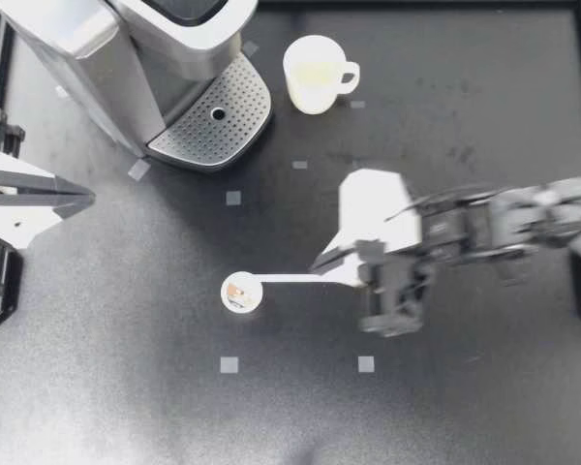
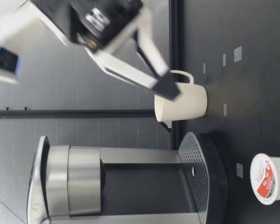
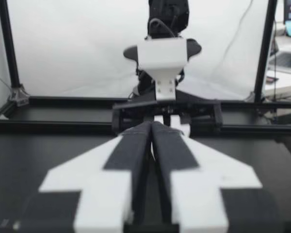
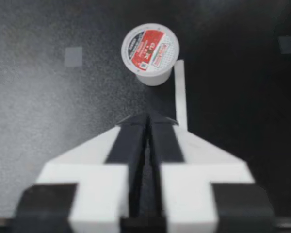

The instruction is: Place the coffee capsule inside the capsule container, then place the cup onto the center of the cup tray.

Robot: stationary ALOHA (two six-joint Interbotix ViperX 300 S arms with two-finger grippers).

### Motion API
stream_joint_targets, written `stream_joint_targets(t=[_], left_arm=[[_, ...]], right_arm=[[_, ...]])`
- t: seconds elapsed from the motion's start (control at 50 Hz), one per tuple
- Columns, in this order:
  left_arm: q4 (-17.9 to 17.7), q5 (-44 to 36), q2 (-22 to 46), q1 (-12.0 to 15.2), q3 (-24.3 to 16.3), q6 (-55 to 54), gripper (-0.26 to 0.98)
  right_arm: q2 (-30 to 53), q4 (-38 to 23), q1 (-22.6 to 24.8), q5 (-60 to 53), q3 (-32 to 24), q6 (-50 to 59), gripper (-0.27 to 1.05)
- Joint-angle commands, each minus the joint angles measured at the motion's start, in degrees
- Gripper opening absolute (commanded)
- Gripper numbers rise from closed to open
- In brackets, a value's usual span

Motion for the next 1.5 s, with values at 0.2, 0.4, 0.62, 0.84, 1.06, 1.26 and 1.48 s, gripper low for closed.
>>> stream_joint_targets(t=[0.2, 0.4, 0.62, 0.84, 1.06, 1.26, 1.48], left_arm=[[0.1, -0.6, 0.1, 0.1, -0.3, 0.1, 0.15], [0.0, -0.6, 0.0, 0.1, -0.3, 0.2, 0.15], [0.0, -0.5, -0.1, 0.1, -0.3, 0.2, 0.15], [0.0, -0.5, -0.1, 0.1, -0.3, 0.2, 0.15], [0.0, -0.5, -0.1, 0.1, -0.2, 0.3, 0.15], [0.0, -0.4, -0.1, 0.1, -0.2, 0.4, 0.15], [0.0, -0.4, -0.1, 0.1, 0.3, 0.4, 0.15]], right_arm=[[5.5, -0.2, 0.4, 4.0, -5.5, -0.3, 0.64], [10.1, -0.3, 0.5, 4.7, -8.0, 0.0, 0.95], [13.4, -0.8, 0.4, 4.2, -10.0, -0.4, 0.96], [15.7, -2.3, 0.4, 3.7, -12.5, -0.4, 0.96], [18.0, -2.9, 0.4, 3.3, -14.9, -0.5, 0.96], [19.6, -2.9, 0.4, 2.8, -16.5, -0.5, 0.96], [21.2, -2.9, 0.4, 2.5, -17.8, -0.5, 0.96]])
